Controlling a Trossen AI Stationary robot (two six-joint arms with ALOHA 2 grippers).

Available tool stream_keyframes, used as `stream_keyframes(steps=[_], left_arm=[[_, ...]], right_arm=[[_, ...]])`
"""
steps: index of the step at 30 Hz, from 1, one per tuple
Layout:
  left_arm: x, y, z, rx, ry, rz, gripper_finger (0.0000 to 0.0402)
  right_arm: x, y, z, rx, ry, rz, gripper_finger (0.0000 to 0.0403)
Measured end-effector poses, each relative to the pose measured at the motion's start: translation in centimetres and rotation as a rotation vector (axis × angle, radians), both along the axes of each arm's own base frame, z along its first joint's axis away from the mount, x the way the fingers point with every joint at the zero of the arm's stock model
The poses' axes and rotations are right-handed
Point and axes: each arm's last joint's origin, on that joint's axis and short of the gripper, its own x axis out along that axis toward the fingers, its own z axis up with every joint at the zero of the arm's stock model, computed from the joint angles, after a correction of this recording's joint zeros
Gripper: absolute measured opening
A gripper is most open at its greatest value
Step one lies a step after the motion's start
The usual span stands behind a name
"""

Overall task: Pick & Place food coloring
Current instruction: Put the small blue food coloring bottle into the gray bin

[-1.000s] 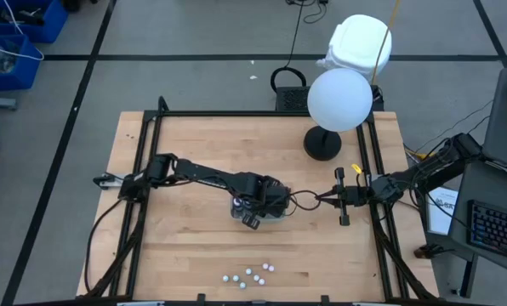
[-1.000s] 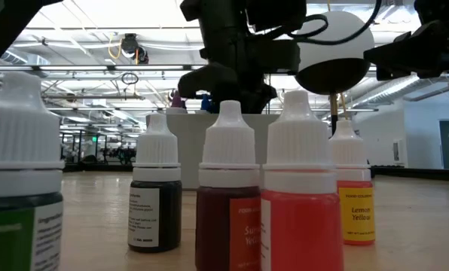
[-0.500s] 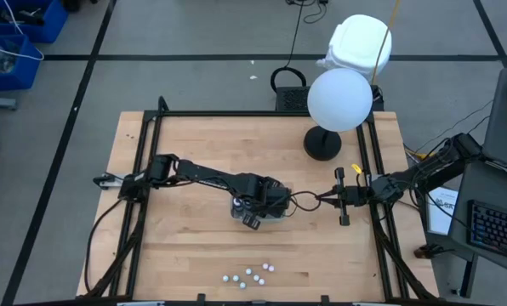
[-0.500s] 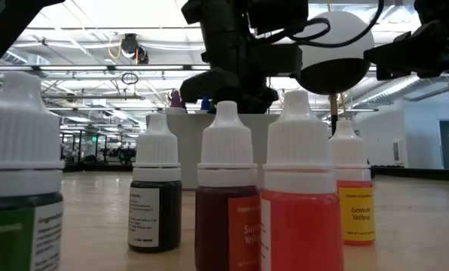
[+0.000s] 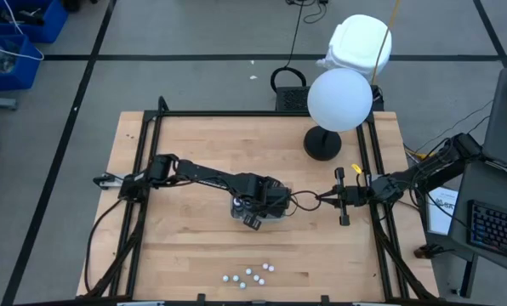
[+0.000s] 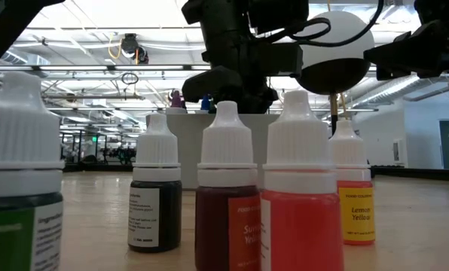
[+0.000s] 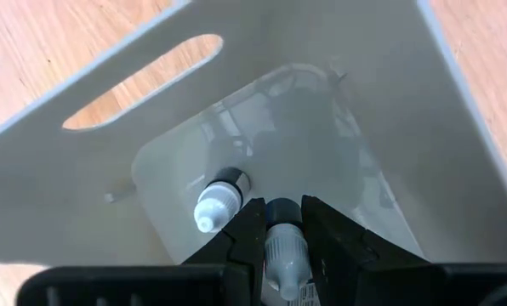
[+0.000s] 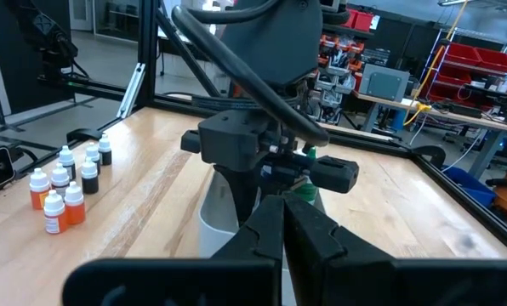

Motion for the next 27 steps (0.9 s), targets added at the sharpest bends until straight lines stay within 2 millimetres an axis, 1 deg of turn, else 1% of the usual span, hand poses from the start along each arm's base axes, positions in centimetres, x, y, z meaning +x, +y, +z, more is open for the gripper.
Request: stream_keyframes(steps=[27], left_arm=[[-0.01, -0.01, 0.01, -0.017, 0.000, 0.039, 0.0076]], right_arm=[[0.00, 0.00, 0.00, 0.001, 0.000, 0.000, 0.0000]])
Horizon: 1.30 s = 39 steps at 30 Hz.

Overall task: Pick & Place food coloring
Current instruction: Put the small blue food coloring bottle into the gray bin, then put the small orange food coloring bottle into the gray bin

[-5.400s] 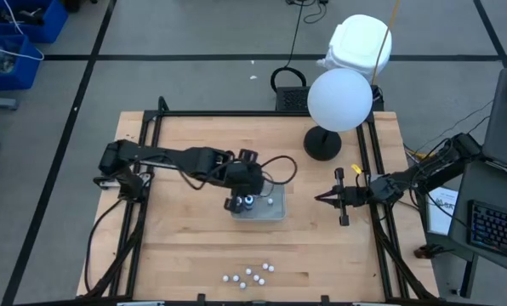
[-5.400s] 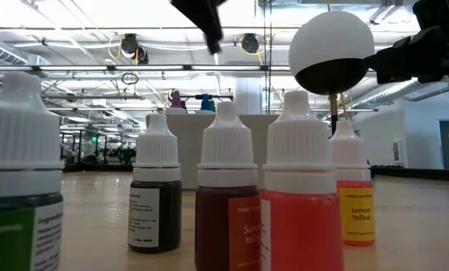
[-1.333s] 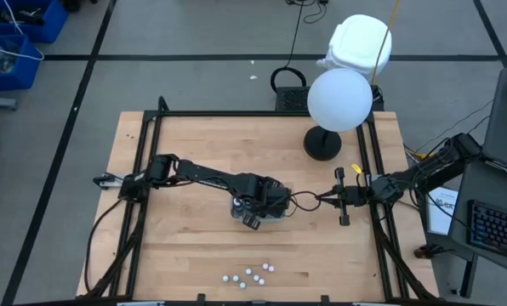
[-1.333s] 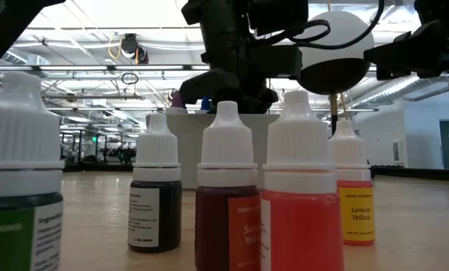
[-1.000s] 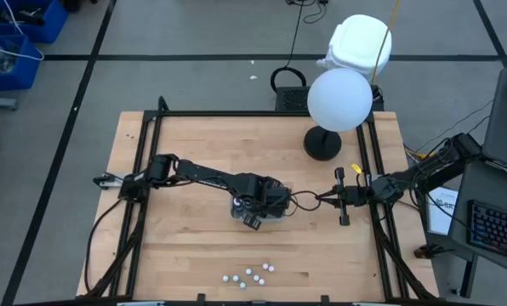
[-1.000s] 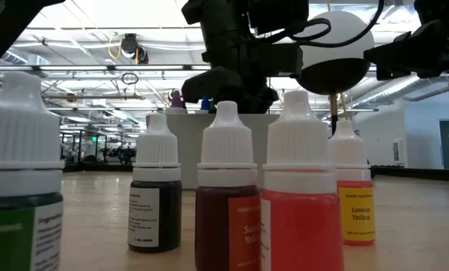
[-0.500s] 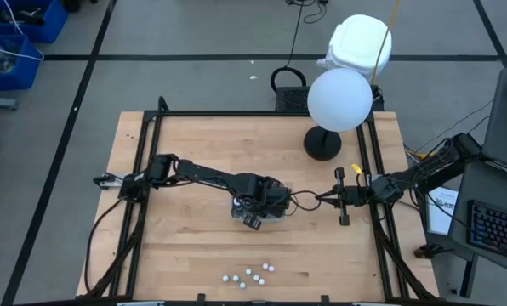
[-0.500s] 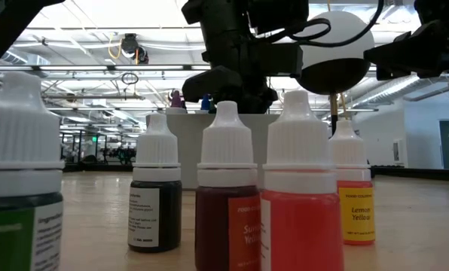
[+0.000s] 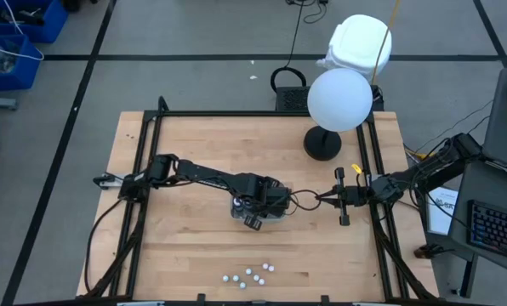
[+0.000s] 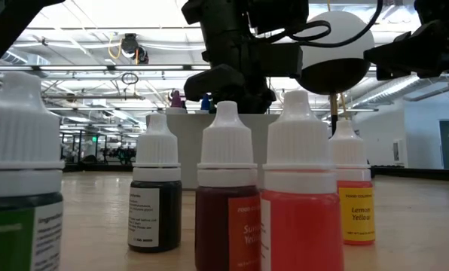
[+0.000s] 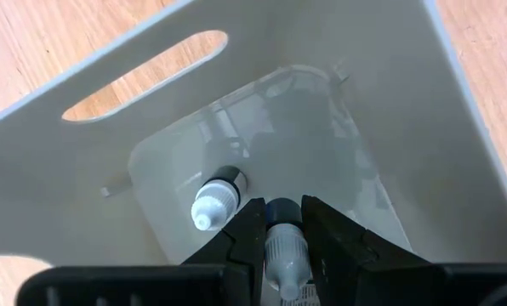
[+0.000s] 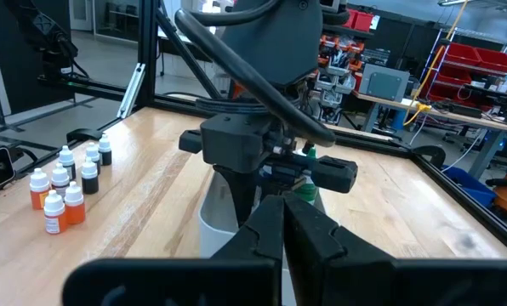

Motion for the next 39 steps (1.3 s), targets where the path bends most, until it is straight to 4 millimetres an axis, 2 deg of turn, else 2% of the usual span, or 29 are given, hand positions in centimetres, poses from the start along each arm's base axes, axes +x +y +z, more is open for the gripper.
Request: stream_keyframes(steps=[6, 15, 23, 28, 32, 36, 39], left_arm=[[0.0, 0.0, 0.0, -0.002, 0.000, 0.006, 0.0086], [0.0, 0.0, 0.0, -0.005, 0.000, 0.016, 0.0148], [0.0, -0.1, 0.5, 0.000, 0.006, 0.015, 0.0154], [0.2, -0.8, 3.9, 0.073, -0.020, 0.022, 0.0154], [0.1, -1.5, 7.7, 0.131, -0.051, 0.035, 0.0154], [-1.1, -2.1, 11.8, 0.161, -0.050, 0.059, 0.0154], [-2.5, -2.4, 14.3, 0.190, -0.063, 0.149, 0.0154]], right_arm=[[0.0, 0.0, 0.0, 0.000, 0.000, 0.000, 0.0000], [0.0, 0.0, 0.0, 0.000, 0.000, 0.000, 0.0000], [0.0, 0.0, 0.0, 0.000, 0.000, 0.000, 0.0000], [0.0, 0.0, 0.0, 0.000, 0.000, 0.000, 0.0000], [0.0, 0.0, 0.0, 0.010, 0.001, 0.000, 0.0000], [0.0, 0.0, 0.0, 0.012, 0.001, 0.000, 0.0000], [0.0, 0.0, 0.0, 0.012, 0.001, 0.002, 0.0000]])
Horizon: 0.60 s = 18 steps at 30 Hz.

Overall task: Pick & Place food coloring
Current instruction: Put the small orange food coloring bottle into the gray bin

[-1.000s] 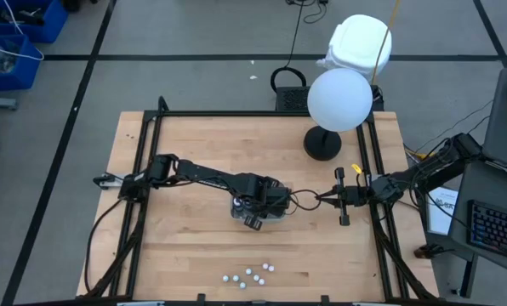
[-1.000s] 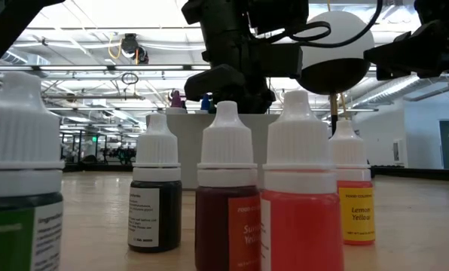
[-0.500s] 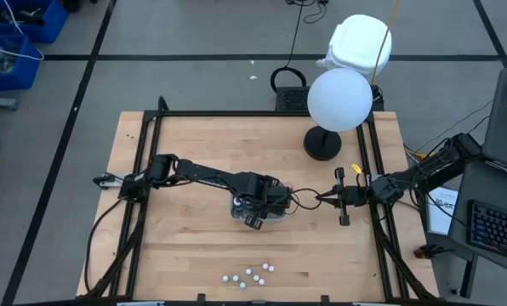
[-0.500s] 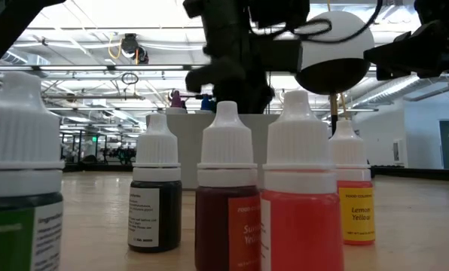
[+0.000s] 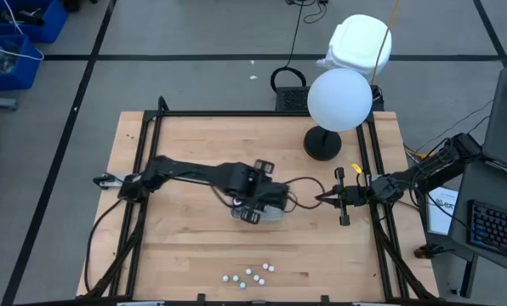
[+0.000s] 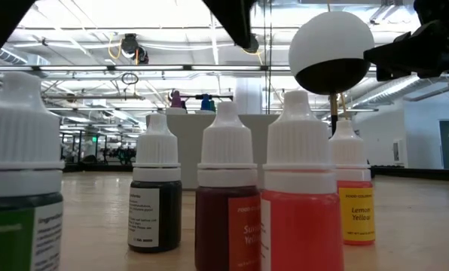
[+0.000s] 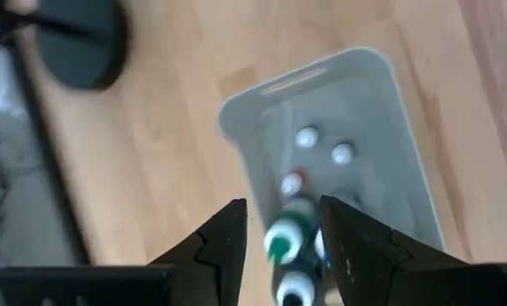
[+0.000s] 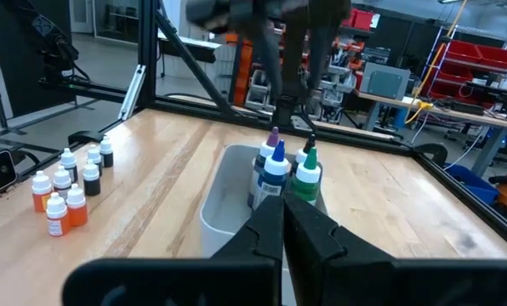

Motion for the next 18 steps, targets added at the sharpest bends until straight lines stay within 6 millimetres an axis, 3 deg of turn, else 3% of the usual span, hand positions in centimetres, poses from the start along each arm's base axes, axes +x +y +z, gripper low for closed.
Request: stream_keyframes(steps=[5, 12, 18], left_arm=[[-4.3, -0.5, 2.5, 0.004, 0.068, 0.083, 0.0134], [-10.3, -2.2, 7.0, -0.057, -0.070, 0.133, 0.0015], [-17.7, -2.1, 8.9, -0.019, -0.262, 0.280, 0.0008]], right_arm=[[0.0, 0.0, 0.0, 0.020, 0.002, 0.000, 0.0000], [0.0, 0.0, -0.2, 0.051, 0.019, -0.002, 0.0000], [0.0, 0.0, -0.2, 0.095, 0.026, -0.004, 0.0000]])
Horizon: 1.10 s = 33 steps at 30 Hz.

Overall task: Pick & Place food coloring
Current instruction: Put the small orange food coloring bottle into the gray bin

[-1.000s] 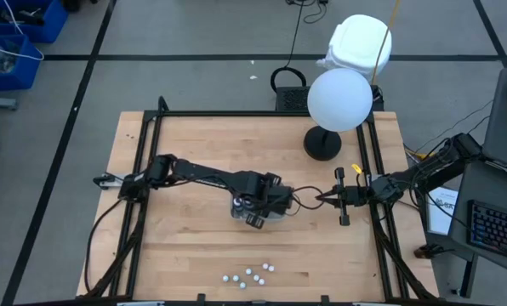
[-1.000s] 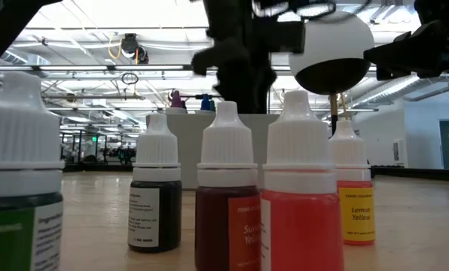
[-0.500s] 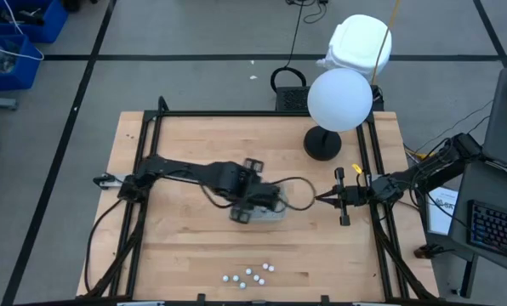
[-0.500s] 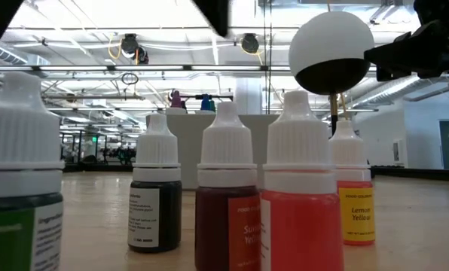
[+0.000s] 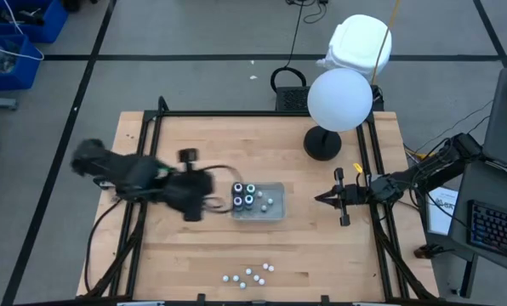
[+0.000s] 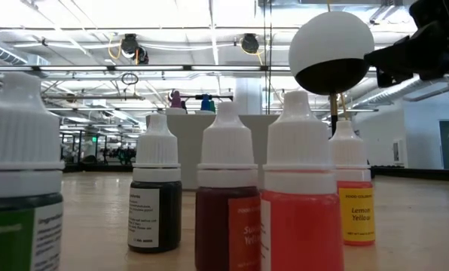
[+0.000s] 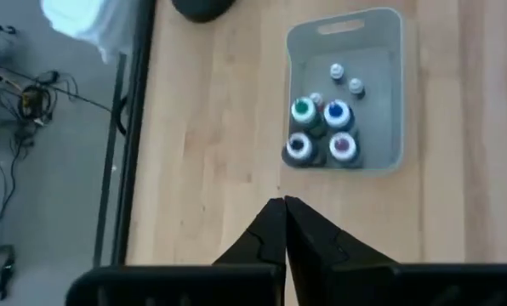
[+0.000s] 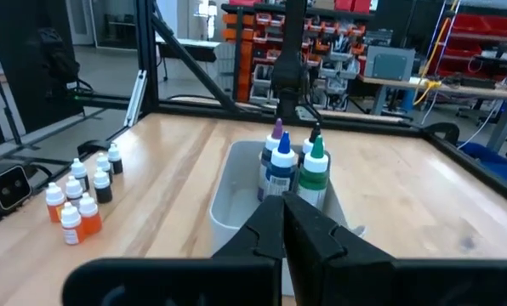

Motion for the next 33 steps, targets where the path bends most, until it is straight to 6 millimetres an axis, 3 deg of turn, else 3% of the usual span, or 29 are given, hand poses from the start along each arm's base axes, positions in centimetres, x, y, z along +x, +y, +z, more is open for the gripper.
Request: stream_keyframes(steps=[4, 9, 15, 25, 33], left_arm=[[-5.2, 0.5, -1.1, -0.012, -0.148, 0.068, 0.0007], [-9.0, 1.0, -5.4, -0.089, -0.347, 0.080, 0.0004], [-9.8, 1.2, -10.4, -0.072, -0.517, -0.104, 0.0004], [-9.6, 2.6, -16.1, 0.089, -0.833, -0.191, 0.0007], [-9.8, 3.3, -20.3, 0.092, -0.875, -0.325, 0.0006]], right_arm=[[0.0, 0.0, -0.1, 0.008, 0.008, -0.001, 0.0000], [0.0, 0.0, -0.2, 0.004, 0.017, -0.002, 0.0000], [0.1, 0.0, -0.2, -0.003, 0.019, -0.003, 0.0000], [0.1, 0.0, -0.2, -0.104, 0.011, 0.000, 0.0000], [0.1, 0.0, -0.3, -0.163, 0.020, 0.005, 0.0000]])
